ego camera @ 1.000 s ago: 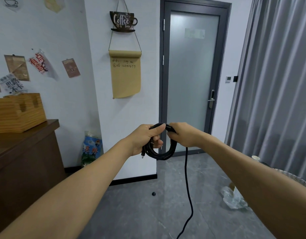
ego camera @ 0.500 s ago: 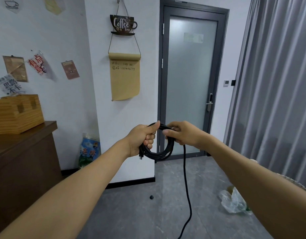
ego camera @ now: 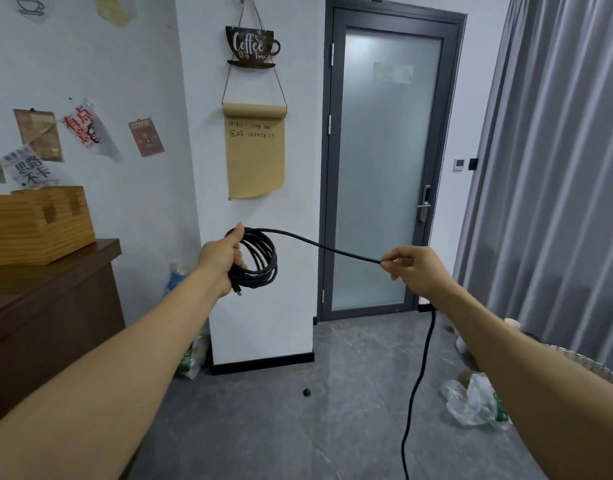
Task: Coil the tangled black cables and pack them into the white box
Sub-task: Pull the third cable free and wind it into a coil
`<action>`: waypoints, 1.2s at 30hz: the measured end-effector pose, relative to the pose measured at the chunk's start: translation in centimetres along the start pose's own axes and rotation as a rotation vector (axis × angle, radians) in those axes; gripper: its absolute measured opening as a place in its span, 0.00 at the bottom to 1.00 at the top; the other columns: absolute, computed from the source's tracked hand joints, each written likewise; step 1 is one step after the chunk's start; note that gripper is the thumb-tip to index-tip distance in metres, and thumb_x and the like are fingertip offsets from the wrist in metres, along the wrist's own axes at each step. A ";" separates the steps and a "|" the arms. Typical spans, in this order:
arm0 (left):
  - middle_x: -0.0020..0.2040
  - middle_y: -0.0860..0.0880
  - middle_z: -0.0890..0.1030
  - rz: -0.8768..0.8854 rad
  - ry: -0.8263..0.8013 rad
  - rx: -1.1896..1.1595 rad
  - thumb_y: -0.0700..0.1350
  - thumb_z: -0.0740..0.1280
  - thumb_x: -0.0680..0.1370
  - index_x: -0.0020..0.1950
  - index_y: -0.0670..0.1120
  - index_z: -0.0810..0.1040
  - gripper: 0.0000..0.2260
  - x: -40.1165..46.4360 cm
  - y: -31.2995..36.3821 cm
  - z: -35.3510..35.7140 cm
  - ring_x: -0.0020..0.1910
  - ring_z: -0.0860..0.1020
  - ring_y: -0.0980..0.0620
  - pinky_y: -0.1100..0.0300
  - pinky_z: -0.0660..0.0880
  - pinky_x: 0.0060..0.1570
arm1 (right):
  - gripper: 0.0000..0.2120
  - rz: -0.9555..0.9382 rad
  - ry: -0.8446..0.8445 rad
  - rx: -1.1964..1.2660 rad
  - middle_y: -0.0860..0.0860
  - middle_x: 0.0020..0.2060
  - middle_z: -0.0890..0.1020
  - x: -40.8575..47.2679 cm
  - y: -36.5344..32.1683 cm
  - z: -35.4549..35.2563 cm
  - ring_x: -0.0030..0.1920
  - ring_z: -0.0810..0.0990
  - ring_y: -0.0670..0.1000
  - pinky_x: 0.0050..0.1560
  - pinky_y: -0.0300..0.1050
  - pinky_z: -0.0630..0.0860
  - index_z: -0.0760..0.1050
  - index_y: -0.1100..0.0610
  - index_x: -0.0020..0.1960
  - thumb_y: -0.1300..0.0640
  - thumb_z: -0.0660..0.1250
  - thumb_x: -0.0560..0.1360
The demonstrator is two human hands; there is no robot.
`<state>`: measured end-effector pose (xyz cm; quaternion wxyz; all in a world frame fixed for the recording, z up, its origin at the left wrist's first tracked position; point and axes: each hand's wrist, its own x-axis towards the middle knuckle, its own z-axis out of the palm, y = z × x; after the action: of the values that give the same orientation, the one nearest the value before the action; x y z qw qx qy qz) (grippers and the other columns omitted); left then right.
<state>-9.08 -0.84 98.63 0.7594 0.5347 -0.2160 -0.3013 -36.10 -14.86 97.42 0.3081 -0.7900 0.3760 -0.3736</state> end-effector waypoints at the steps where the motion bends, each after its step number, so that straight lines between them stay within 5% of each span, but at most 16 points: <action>1: 0.17 0.54 0.65 0.041 0.047 0.078 0.52 0.68 0.76 0.32 0.46 0.66 0.18 0.1 -0.1 0.0 0.19 0.65 0.55 0.63 0.67 0.27 | 0.03 -0.011 0.032 -0.040 0.50 0.31 0.79 0.1 -0.3 0.3 0.35 0.76 0.50 0.39 0.43 0.73 0.81 0.57 0.46 0.59 0.68 0.75; 5: 0.27 0.46 0.74 0.249 0.175 0.399 0.54 0.64 0.78 0.39 0.40 0.72 0.18 -0.4 -0.1 1.3 0.26 0.72 0.49 0.60 0.68 0.31 | 0.07 -0.164 0.041 -0.501 0.47 0.40 0.82 -0.3 -3.2 2.0 0.44 0.80 0.52 0.43 0.45 0.76 0.82 0.52 0.48 0.57 0.64 0.76; 10: 0.31 0.47 0.77 0.422 0.152 0.639 0.55 0.64 0.78 0.47 0.39 0.74 0.18 -1.2 -0.4 3.0 0.27 0.77 0.52 0.60 0.69 0.30 | 0.10 -0.415 -0.199 -0.835 0.48 0.45 0.83 -0.9 -7.5 4.1 0.46 0.80 0.52 0.40 0.43 0.74 0.81 0.50 0.49 0.57 0.62 0.75; 15: 0.28 0.49 0.79 0.437 -0.029 0.775 0.55 0.65 0.77 0.41 0.40 0.74 0.17 -2.2 -1.5 4.5 0.21 0.75 0.60 0.61 0.69 0.31 | 0.07 -0.468 -0.346 -0.625 0.46 0.46 0.83 -1.1 -9.7 4.9 0.48 0.78 0.49 0.48 0.48 0.77 0.81 0.50 0.48 0.53 0.65 0.75; 21: 0.28 0.47 0.78 0.324 -0.319 0.668 0.56 0.62 0.78 0.33 0.43 0.73 0.20 -3.7 -2.3 5.5 0.29 0.78 0.49 0.58 0.75 0.37 | 0.03 -0.464 -0.310 -0.370 0.45 0.37 0.81 -0.7 -9.4 4.6 0.35 0.73 0.44 0.40 0.42 0.72 0.80 0.53 0.41 0.55 0.69 0.73; 28: 0.25 0.51 0.69 0.053 -0.538 0.391 0.62 0.56 0.78 0.32 0.45 0.67 0.23 -5.6 -2.7 6.3 0.21 0.70 0.55 0.65 0.70 0.26 | 0.16 -0.302 -0.146 -0.227 0.47 0.30 0.76 -0.1 -8.3 3.9 0.32 0.72 0.45 0.35 0.39 0.69 0.76 0.56 0.38 0.48 0.79 0.61; 36: 0.23 0.54 0.64 -0.078 -0.611 0.378 0.59 0.61 0.77 0.36 0.47 0.71 0.17 -5.7 -2.0 5.7 0.21 0.63 0.58 0.66 0.65 0.28 | 0.11 -0.262 -0.256 -0.120 0.54 0.32 0.76 0.1 -7.5 3.8 0.33 0.71 0.49 0.38 0.43 0.69 0.77 0.62 0.43 0.53 0.71 0.72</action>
<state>-17.39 -1.33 98.63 0.5354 0.5586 -0.4644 -0.4308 -30.25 -10.25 101.20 0.2546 -0.8901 0.2494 -0.2841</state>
